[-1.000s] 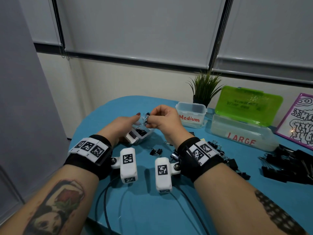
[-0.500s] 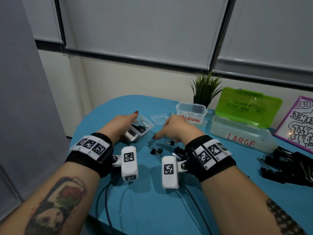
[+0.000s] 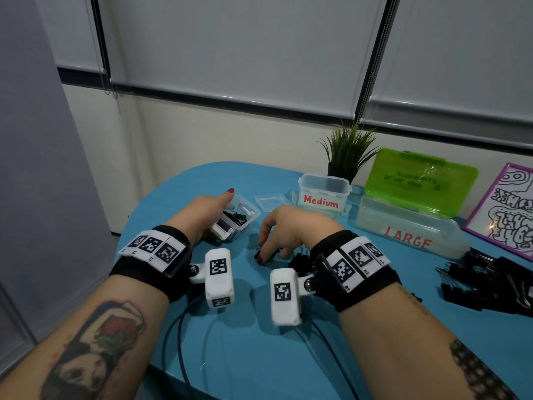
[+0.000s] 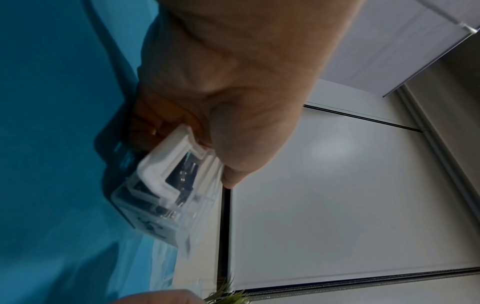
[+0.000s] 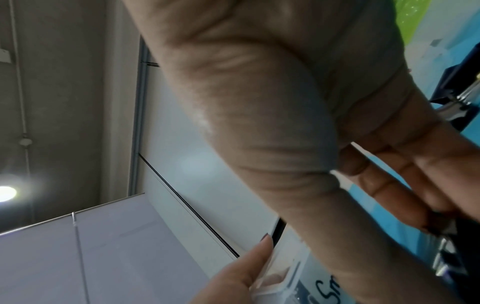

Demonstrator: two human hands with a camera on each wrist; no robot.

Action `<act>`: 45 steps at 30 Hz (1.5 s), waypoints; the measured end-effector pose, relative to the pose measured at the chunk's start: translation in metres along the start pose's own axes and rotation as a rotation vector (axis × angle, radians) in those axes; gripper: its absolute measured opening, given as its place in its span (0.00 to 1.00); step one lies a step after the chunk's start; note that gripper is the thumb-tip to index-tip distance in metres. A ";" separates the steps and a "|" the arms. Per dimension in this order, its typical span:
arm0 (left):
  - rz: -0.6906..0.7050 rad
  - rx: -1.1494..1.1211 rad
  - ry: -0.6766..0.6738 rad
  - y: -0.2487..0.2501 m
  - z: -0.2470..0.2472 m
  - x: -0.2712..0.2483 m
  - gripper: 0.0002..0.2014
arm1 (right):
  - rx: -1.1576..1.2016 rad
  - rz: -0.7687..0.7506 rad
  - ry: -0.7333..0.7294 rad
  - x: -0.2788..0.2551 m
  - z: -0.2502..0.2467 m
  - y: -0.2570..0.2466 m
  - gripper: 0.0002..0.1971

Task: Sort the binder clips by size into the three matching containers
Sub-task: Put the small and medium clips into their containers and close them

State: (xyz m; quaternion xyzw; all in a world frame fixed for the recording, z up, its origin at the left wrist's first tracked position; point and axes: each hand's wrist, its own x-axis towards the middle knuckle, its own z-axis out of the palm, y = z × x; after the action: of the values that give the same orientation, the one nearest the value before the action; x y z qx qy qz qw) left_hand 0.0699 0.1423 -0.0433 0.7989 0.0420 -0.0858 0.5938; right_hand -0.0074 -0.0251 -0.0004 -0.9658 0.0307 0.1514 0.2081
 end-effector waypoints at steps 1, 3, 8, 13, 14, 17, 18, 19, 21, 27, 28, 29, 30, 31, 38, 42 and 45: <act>0.004 0.007 0.000 0.000 0.000 0.000 0.24 | 0.012 -0.003 -0.003 0.001 0.001 0.000 0.19; 0.011 0.008 0.001 -0.001 0.000 0.001 0.24 | 0.028 -0.004 -0.005 0.001 0.003 0.000 0.19; 0.014 0.017 0.007 0.001 0.001 0.000 0.24 | 0.039 -0.014 0.002 0.003 0.011 -0.001 0.20; 0.017 0.018 0.010 0.002 0.001 -0.003 0.24 | 0.047 -0.013 0.016 0.003 0.012 -0.003 0.18; 0.025 0.025 0.018 0.002 0.001 -0.003 0.24 | 0.049 -0.016 0.011 0.002 0.012 -0.004 0.18; 0.025 0.034 0.015 0.003 0.001 -0.002 0.24 | 0.031 -0.022 -0.001 0.000 0.012 -0.004 0.17; 0.028 0.034 0.016 0.003 0.001 -0.002 0.24 | 0.023 -0.021 -0.001 0.000 0.012 -0.005 0.17; 0.027 0.036 0.018 0.003 0.001 -0.002 0.24 | 0.017 -0.021 0.000 -0.001 0.013 -0.005 0.17; 0.024 0.021 0.017 0.003 0.002 -0.003 0.23 | 0.001 -0.024 0.004 0.000 0.014 -0.006 0.16; 0.005 -0.041 -0.012 0.001 0.002 0.000 0.23 | -0.036 -0.037 0.020 0.004 0.016 -0.005 0.13; 0.003 -0.056 -0.014 0.001 0.002 0.000 0.24 | -0.032 -0.038 0.022 0.005 0.016 -0.005 0.13; 0.005 -0.067 -0.014 0.000 0.002 0.001 0.24 | -0.028 -0.040 0.023 0.006 0.016 -0.004 0.12; 0.007 -0.070 -0.013 0.000 0.002 0.002 0.24 | -0.025 -0.042 0.025 0.007 0.016 -0.004 0.11; 0.008 -0.069 -0.012 -0.001 0.002 0.002 0.24 | -0.021 -0.046 0.027 0.009 0.016 -0.004 0.10; 0.000 -0.059 -0.011 -0.001 0.001 0.003 0.24 | 0.099 -0.062 0.061 0.017 0.016 -0.001 0.08; -0.005 -0.049 -0.013 0.000 0.002 0.003 0.23 | 0.233 -0.082 0.327 0.026 0.010 0.003 0.08; 0.007 -0.023 -0.011 -0.001 0.001 0.003 0.24 | 0.376 -0.091 0.544 0.034 0.007 0.005 0.14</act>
State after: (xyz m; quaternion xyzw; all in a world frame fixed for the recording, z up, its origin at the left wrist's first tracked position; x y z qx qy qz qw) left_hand 0.0729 0.1415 -0.0448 0.7918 0.0373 -0.0876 0.6033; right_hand 0.0222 -0.0263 -0.0184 -0.9159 0.0693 -0.1297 0.3734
